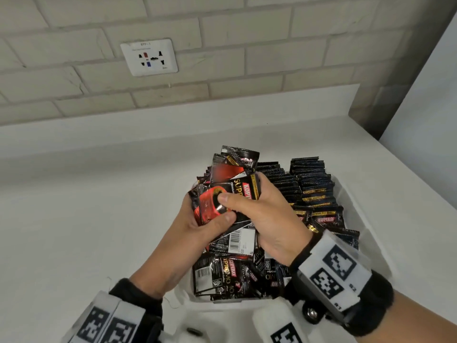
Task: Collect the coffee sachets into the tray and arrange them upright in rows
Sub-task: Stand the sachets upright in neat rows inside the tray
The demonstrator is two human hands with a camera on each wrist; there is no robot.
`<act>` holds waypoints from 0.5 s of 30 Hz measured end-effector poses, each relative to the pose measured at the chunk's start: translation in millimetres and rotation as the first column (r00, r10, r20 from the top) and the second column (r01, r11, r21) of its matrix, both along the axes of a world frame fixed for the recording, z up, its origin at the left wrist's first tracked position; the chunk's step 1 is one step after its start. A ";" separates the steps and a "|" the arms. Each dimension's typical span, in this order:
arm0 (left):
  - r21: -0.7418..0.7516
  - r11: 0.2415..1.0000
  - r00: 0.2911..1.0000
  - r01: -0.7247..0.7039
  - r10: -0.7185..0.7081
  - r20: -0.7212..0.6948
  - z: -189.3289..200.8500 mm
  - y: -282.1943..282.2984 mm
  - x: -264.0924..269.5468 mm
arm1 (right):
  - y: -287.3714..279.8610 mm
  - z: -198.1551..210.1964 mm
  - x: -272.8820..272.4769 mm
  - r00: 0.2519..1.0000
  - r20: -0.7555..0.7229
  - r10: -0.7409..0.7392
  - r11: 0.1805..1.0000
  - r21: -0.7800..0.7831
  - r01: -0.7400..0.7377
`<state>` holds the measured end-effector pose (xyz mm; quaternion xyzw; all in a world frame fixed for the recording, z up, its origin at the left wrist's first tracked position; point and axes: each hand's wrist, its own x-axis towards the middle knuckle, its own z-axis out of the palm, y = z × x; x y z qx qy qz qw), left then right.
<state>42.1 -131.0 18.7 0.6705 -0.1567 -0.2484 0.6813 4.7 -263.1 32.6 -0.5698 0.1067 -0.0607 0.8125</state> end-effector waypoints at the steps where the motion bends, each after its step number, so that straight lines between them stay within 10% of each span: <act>1: -0.016 1.000 1.000 -0.010 0.010 -0.008 -2.2 -1.1 -1.4 | 1.3 -1.0 -1.0 1.000 -0.008 0.012 0.999 -0.038 -0.012; 15: -0.173 0.978 0.989 -0.114 0.095 -0.118 -11.1 -15.0 -19.0 | -32.8 5.9 -23.2 1.000 -0.003 0.013 0.898 -0.439 -0.013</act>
